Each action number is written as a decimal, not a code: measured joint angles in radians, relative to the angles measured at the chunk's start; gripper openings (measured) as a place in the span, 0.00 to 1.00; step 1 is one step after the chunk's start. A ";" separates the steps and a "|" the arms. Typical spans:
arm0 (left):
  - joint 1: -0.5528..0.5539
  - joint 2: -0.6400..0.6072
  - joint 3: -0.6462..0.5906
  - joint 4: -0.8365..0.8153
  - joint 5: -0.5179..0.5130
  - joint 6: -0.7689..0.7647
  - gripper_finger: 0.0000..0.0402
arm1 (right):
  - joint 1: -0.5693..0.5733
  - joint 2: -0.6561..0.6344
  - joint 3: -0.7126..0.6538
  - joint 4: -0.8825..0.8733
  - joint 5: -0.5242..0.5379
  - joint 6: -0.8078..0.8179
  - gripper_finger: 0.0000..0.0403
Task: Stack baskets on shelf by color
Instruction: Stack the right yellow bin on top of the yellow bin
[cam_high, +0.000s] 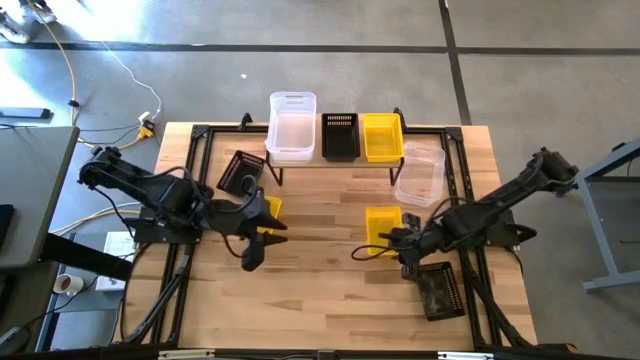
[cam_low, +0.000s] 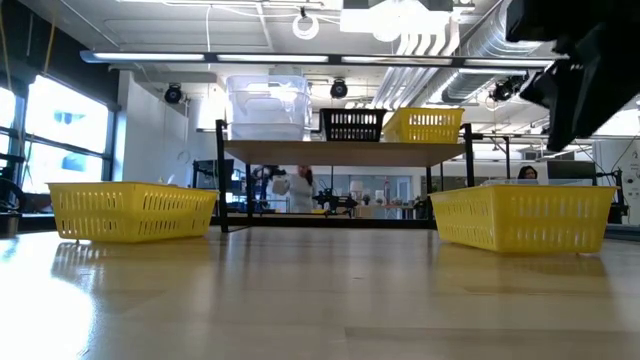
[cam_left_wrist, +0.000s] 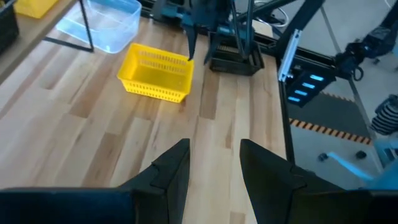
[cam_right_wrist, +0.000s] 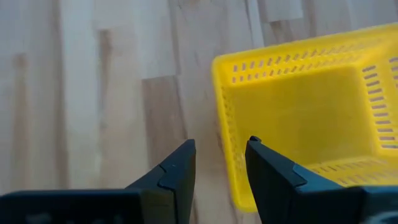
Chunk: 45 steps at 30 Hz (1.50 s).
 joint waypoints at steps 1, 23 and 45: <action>0.005 0.000 0.000 0.000 0.000 -0.001 0.32 | -0.007 0.005 -0.012 0.017 -0.007 -0.011 0.31; 0.070 0.001 0.001 0.000 -0.034 -0.006 0.32 | -0.103 0.191 -0.117 0.180 -0.210 -0.119 0.10; 0.335 0.001 0.001 -0.001 -0.052 0.340 0.32 | -0.117 0.112 0.182 0.096 -0.267 0.038 0.00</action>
